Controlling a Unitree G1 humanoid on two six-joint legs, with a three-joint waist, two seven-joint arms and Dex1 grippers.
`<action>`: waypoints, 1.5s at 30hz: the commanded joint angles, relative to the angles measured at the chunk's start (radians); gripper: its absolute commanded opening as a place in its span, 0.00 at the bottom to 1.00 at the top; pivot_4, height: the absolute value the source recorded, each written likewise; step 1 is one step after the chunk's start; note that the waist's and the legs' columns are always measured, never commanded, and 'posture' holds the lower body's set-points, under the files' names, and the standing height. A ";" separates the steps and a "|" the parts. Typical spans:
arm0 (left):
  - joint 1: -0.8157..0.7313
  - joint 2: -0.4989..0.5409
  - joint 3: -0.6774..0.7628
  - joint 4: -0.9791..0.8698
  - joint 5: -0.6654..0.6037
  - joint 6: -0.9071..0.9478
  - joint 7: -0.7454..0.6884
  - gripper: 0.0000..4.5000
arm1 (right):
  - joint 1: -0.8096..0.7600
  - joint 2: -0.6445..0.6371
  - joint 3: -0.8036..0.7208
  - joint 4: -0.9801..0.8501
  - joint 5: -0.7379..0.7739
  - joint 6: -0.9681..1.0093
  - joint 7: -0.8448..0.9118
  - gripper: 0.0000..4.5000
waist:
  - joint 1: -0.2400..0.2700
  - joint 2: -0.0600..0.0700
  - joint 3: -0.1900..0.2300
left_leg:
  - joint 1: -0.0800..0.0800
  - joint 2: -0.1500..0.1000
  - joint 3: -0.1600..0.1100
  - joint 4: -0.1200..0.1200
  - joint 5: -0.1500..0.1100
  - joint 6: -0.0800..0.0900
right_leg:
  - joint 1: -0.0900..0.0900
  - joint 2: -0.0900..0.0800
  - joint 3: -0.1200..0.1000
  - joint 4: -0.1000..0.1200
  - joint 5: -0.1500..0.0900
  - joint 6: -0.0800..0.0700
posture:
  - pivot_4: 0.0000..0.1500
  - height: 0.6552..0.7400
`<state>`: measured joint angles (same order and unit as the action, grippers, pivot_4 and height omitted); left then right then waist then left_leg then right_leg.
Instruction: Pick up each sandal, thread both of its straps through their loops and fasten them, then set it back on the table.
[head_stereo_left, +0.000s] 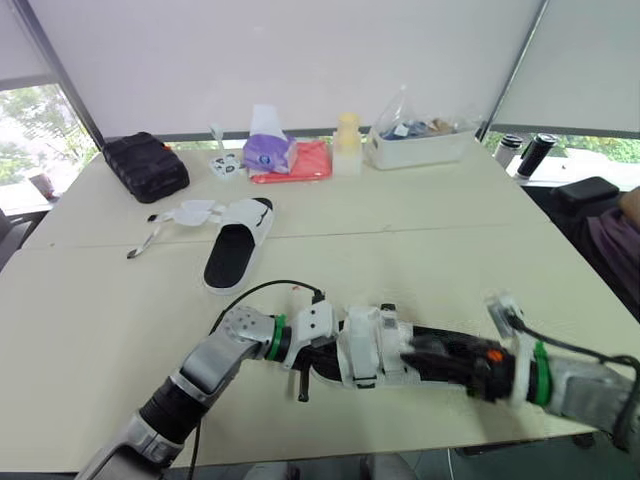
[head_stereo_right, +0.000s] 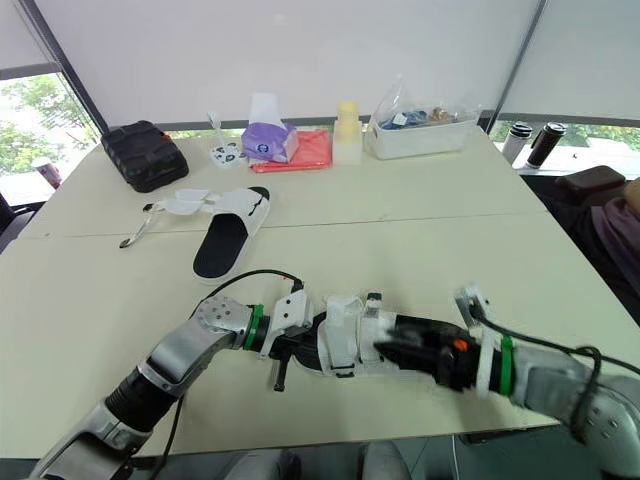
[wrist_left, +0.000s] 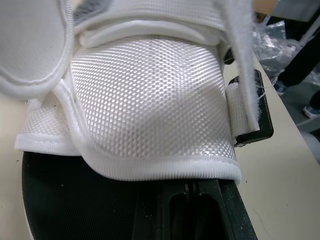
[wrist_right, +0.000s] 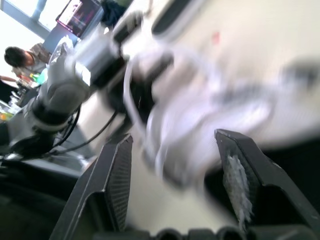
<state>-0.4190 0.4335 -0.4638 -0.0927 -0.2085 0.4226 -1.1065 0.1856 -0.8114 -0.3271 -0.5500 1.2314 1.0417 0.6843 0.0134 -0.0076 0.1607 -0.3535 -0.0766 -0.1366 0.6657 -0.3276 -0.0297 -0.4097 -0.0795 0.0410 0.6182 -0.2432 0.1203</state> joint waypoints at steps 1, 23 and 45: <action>0.004 0.005 -0.012 0.044 0.027 0.006 0.009 0.00 | 0.059 0.001 0.036 -0.116 0.009 -0.006 -0.007 0.62 | -0.002 0.000 0.000 | 0.001 0.000 0.001 0.000 0.000 0.000 | 0.000 0.000 0.000 0.000 0.000 0.000 | 1.00 1.00; -0.012 -0.025 0.013 0.001 -0.093 0.114 -0.052 0.00 | -0.035 -0.037 -0.039 0.109 -0.306 -0.227 0.062 0.62 | 0.000 0.000 0.000 | 0.000 0.001 0.001 0.000 0.000 0.000 | 0.000 0.002 0.000 0.000 0.000 0.000 | 1.00 1.00; -0.008 -0.049 0.005 -0.023 -0.139 0.210 -0.040 0.00 | 0.185 0.020 0.181 -0.206 -0.279 -0.134 -0.014 0.62 | 0.001 0.000 0.001 | -0.002 0.000 0.001 0.001 -0.001 0.001 | -0.001 0.000 0.000 -0.003 0.000 0.001 | 1.00 1.00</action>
<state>-0.4328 0.3861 -0.4510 -0.0920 -0.3392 0.6301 -1.1482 0.3700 -0.7996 -0.1545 -0.7533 0.9766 0.9371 0.6805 0.0148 -0.0078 0.1616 -0.3557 -0.0765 -0.1355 0.6662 -0.3286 -0.0283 -0.4110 -0.0794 0.0411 0.6151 -0.2437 0.1213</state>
